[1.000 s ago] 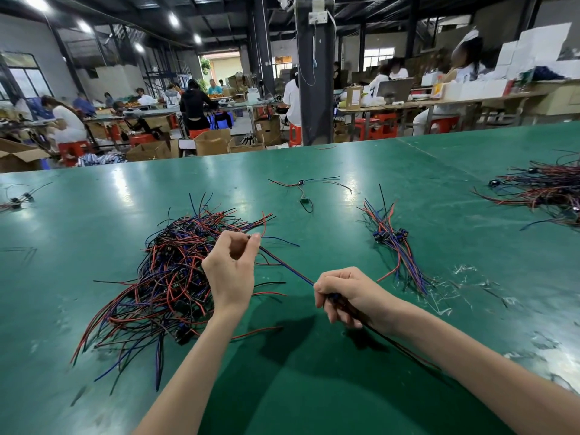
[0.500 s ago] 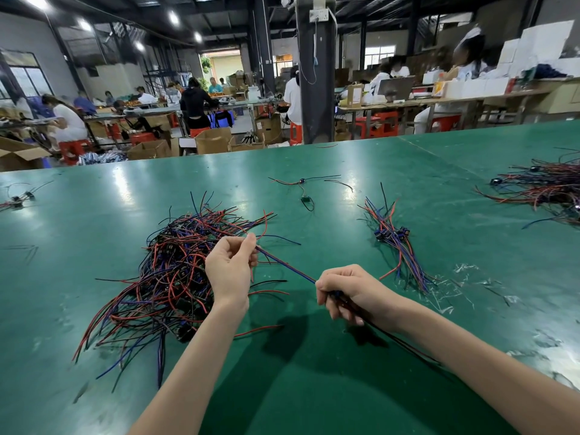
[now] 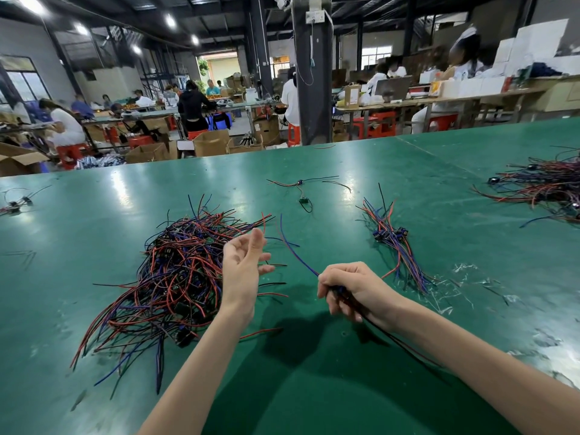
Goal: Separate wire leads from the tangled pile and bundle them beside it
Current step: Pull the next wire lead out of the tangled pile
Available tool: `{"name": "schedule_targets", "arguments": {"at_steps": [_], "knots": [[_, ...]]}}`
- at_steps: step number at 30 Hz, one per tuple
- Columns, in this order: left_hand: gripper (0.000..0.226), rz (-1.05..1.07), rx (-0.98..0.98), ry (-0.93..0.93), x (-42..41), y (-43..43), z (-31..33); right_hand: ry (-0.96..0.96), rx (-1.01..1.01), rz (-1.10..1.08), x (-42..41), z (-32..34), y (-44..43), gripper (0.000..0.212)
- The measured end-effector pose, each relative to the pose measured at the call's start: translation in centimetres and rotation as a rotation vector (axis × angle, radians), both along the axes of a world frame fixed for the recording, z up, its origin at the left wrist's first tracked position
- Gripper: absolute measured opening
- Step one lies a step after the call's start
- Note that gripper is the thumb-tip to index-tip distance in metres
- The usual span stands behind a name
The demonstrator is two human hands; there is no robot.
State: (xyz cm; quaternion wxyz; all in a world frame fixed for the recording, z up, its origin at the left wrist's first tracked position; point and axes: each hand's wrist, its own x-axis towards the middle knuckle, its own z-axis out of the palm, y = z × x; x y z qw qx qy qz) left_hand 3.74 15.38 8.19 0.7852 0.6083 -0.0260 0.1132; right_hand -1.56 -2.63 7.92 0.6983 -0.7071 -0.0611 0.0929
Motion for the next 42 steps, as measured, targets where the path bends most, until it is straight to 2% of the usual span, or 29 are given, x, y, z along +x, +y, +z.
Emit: {"name": "schedule_targets", "arguments": {"at_steps": [2,6,14,21,25,31,34,36,40,42], "knots": [[0.040,-0.062,0.043,0.041,-0.6,-1.0,-0.5,-0.017,0.027,-0.026,0.1,0.0,0.0,0.030],[0.008,-0.242,0.197,0.012,-2.1,-3.1,-1.9,-0.046,0.035,-0.056,0.1,0.0,0.0,0.031],[0.007,-0.276,0.156,0.026,-2.6,-3.4,-1.9,-0.079,-0.048,-0.050,0.2,-0.1,0.2,0.031],[0.007,-0.053,0.049,-0.005,-1.2,-2.0,-0.9,-0.097,-0.092,-0.018,0.1,-0.1,0.3,0.029],[0.015,0.092,-0.009,-0.032,0.0,-0.2,-0.6,-0.107,-0.103,0.016,-0.1,0.0,0.5,0.029],[0.013,0.310,0.168,-0.115,1.0,1.4,-0.2,-0.117,-0.098,0.041,-0.2,0.3,0.7,0.027],[0.011,0.328,0.286,-0.143,0.7,1.5,-0.1,-0.108,-0.119,0.038,-0.2,0.2,0.6,0.026],[0.012,0.290,0.199,-0.097,0.4,1.3,0.2,-0.098,-0.146,0.019,-0.2,0.1,0.4,0.026],[0.008,0.102,-0.225,0.128,0.0,1.0,1.1,-0.064,-0.177,-0.039,0.3,-0.1,0.1,0.026],[0.010,0.000,-0.364,0.232,-0.1,1.0,1.5,-0.049,-0.187,-0.054,0.5,-0.2,0.0,0.026]]}}
